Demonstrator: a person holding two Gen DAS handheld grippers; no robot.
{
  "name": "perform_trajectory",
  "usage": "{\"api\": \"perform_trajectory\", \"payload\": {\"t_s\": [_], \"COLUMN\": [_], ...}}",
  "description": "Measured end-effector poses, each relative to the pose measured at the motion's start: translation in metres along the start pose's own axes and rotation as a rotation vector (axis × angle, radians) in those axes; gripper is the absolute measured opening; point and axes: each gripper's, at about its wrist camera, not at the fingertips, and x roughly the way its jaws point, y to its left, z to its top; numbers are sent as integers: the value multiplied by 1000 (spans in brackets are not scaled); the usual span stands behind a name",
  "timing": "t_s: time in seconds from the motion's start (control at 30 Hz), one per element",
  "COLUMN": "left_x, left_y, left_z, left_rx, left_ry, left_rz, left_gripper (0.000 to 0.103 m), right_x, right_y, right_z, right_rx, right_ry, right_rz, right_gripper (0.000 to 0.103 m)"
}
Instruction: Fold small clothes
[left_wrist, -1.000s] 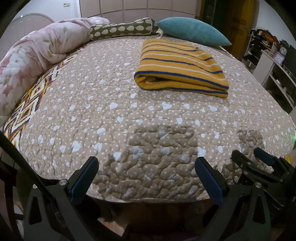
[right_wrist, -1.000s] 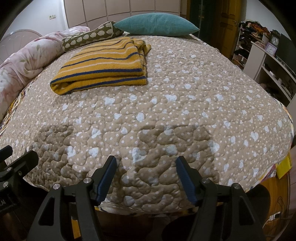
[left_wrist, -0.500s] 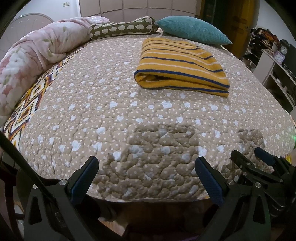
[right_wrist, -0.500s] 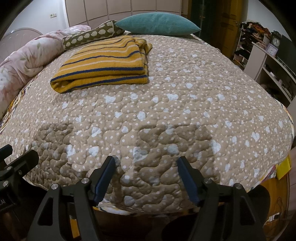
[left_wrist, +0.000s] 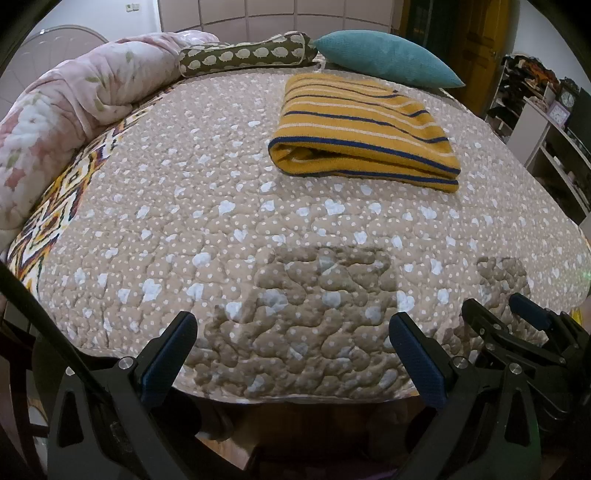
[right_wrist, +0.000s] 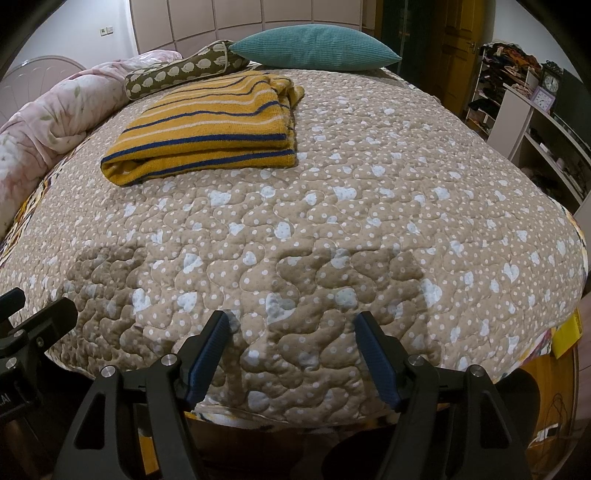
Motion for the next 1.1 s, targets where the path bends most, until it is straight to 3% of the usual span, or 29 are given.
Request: {"api": "perform_trajectory", "payload": {"t_s": [0.93, 1.03, 1.1], "left_x": [7, 2, -11], "left_y": [2, 2, 3], "left_z": [-1, -1, 0], "left_rx": [-7, -11, -13], "left_ry": [24, -6, -79], "left_rz": [6, 46, 109], "left_gripper": [103, 103, 103], "right_x": [1, 1, 0], "right_y": [0, 0, 0], "right_z": [-1, 0, 0], "right_rx": [-1, 0, 7], "right_ry": [-2, -4, -14], "right_rz": [0, 1, 6], "right_gripper": [78, 78, 78]}}
